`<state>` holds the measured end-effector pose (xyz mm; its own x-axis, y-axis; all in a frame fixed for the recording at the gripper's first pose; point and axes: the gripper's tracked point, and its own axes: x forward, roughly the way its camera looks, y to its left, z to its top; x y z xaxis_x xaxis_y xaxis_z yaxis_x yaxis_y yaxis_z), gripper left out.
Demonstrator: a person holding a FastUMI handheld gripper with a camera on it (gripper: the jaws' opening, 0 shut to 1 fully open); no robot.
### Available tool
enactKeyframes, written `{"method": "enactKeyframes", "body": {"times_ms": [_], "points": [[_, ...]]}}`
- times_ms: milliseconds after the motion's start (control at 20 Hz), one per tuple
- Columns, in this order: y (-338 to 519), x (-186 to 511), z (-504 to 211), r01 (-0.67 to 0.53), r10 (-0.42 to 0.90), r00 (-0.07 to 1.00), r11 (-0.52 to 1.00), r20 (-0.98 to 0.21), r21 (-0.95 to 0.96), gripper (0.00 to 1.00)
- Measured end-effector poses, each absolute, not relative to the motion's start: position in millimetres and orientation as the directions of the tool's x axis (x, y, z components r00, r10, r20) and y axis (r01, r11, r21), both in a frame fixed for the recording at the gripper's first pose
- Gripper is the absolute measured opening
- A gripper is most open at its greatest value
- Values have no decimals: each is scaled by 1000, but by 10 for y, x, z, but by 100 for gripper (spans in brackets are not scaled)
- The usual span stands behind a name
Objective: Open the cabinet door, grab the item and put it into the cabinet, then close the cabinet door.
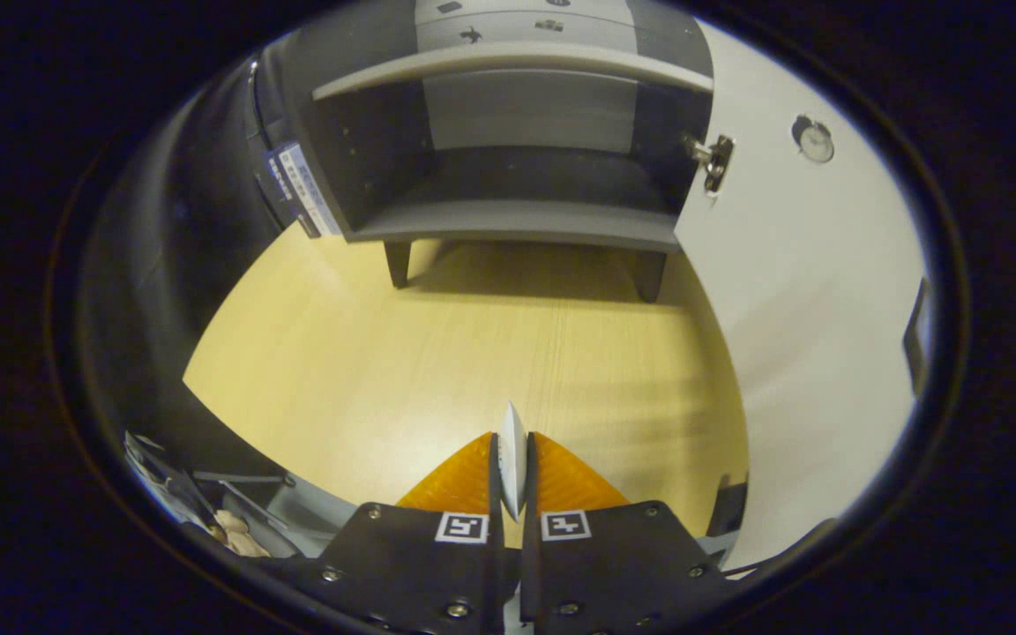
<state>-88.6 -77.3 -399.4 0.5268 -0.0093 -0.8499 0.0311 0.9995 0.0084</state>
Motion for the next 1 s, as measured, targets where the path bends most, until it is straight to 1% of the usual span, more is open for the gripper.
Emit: {"method": "enactKeyframes", "body": {"times_ms": [300,400,600,700,900,1000], "points": [[-692,-78,-2506,37,-29,702,999,-711,-5,8],[-652,239,-2109,29,-13,757,999,-654,13,8],[-661,787,-1646,46,-13,807,998,-590,41,8],[-657,981,-1459,63,-11,814,996,-580,69,8],[-656,1295,-1271,76,-12,835,993,-551,93,7],[-659,1401,-1288,86,-17,828,992,-561,97,8]]}}
